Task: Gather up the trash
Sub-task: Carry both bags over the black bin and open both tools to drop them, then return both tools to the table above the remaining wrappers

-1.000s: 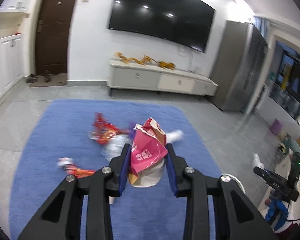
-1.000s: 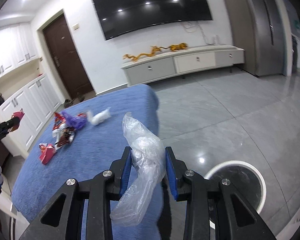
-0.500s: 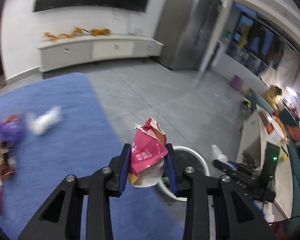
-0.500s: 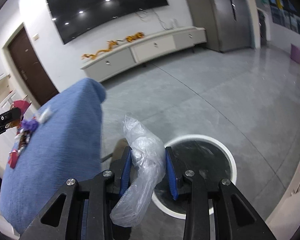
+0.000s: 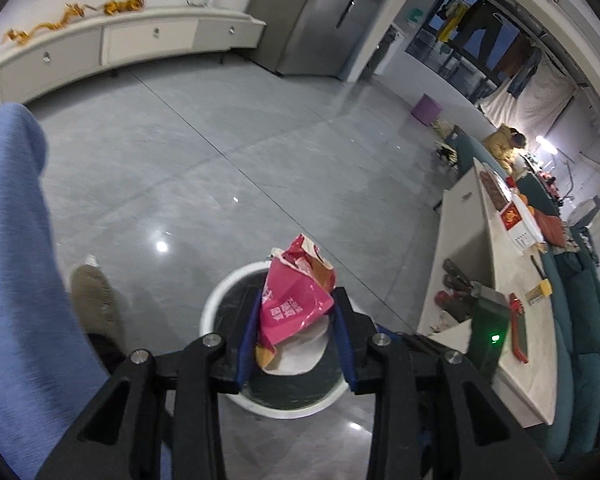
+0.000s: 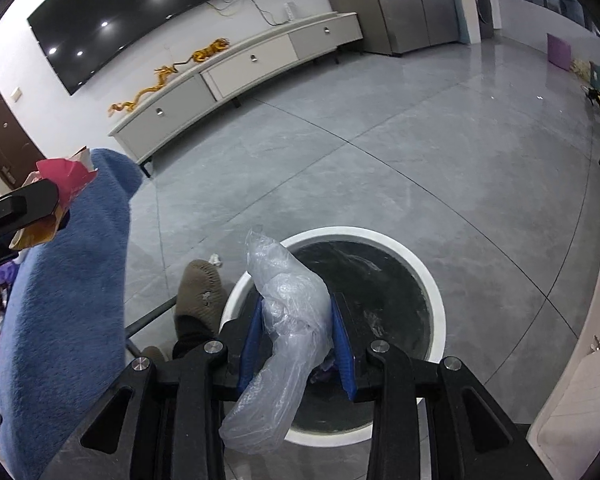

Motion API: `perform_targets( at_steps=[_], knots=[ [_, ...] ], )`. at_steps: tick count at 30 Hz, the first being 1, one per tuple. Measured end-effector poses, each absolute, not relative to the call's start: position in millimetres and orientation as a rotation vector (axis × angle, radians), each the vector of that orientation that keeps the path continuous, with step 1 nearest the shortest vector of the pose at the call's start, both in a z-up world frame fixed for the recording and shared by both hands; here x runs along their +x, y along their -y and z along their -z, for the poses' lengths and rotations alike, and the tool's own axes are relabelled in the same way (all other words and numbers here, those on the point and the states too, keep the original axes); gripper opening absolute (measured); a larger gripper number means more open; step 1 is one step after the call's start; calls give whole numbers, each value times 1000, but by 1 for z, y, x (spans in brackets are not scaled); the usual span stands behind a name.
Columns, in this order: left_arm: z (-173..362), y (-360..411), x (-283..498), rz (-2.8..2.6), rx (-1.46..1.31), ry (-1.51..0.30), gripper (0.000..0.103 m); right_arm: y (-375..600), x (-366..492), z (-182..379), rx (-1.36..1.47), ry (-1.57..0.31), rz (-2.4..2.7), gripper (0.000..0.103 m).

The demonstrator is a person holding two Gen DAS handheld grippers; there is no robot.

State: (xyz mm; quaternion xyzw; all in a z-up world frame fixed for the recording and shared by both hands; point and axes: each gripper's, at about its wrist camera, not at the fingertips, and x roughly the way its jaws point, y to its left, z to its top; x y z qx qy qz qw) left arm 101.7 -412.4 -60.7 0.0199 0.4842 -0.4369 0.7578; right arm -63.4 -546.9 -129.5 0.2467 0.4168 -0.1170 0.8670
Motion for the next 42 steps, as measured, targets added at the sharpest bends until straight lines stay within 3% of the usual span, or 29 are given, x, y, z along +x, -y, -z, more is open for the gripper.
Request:
perform_targets(
  at_steps=[1,3,4,21,33,42],
  knots=[
    [63,418,100,957,40,-1063,38,549,-63,132,519,-877,256,34],
    [66,426,100,960,32,-1072,59,555,-64,136,523,-882,277,40],
    [66,428,100,960,29,-1068,61,559,-64,137,527,-882,281,41],
    [56,391,82,908,97,-1026,62,554,-84,129,536,-874,297,43],
    [27,291,71,822,59,-950,62,507,-88,93,474,-846,231,43],
    [9,172,66,669,-8,-878,62,461,-73,61,387,-829,157,43]
  ],
)
